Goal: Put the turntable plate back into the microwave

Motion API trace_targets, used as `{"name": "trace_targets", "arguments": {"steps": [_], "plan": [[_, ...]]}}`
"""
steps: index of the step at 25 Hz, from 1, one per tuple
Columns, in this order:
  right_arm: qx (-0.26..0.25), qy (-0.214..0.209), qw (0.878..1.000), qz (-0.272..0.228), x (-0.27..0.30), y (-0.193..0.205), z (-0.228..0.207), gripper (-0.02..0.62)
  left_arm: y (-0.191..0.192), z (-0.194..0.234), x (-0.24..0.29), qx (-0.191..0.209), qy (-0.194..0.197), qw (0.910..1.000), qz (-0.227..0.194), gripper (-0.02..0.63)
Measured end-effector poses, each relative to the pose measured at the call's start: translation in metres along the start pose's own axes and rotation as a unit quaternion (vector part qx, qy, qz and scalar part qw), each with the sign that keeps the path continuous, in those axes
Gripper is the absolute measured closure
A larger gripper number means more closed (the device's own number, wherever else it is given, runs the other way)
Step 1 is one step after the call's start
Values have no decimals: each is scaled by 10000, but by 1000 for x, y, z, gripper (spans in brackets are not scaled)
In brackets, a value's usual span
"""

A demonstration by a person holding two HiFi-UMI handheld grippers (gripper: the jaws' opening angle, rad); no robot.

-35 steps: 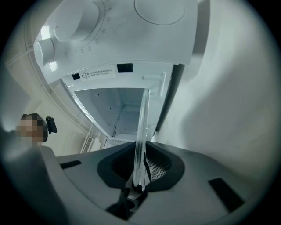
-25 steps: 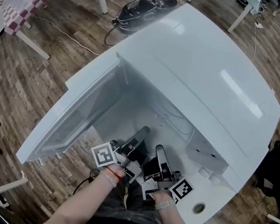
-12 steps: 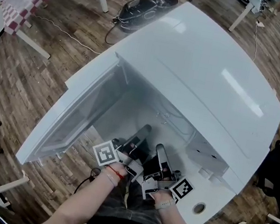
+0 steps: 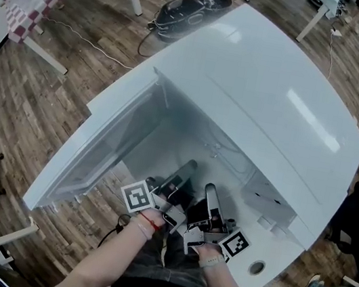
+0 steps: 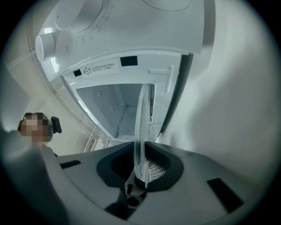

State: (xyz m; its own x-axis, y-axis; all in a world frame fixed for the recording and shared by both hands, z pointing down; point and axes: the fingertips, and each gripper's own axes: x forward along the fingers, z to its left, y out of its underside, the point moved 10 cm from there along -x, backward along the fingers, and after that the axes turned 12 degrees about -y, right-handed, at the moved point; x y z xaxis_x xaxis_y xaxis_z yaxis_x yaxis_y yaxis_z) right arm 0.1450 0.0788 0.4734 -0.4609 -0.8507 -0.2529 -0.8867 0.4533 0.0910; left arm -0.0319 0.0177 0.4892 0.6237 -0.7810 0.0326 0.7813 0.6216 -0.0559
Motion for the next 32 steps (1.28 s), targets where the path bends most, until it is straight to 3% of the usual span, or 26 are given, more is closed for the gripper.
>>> {"name": "trace_targets", "arguments": {"steps": [18,32], "plan": [[-86,75,9991,-402,14,-18,-4,532,1,-4,4,16,-14,9998,176,553],[-138,114,9978,-641,25,-28,-8,532,-2,-4,-9,684,-244,9964,431,548]]}}
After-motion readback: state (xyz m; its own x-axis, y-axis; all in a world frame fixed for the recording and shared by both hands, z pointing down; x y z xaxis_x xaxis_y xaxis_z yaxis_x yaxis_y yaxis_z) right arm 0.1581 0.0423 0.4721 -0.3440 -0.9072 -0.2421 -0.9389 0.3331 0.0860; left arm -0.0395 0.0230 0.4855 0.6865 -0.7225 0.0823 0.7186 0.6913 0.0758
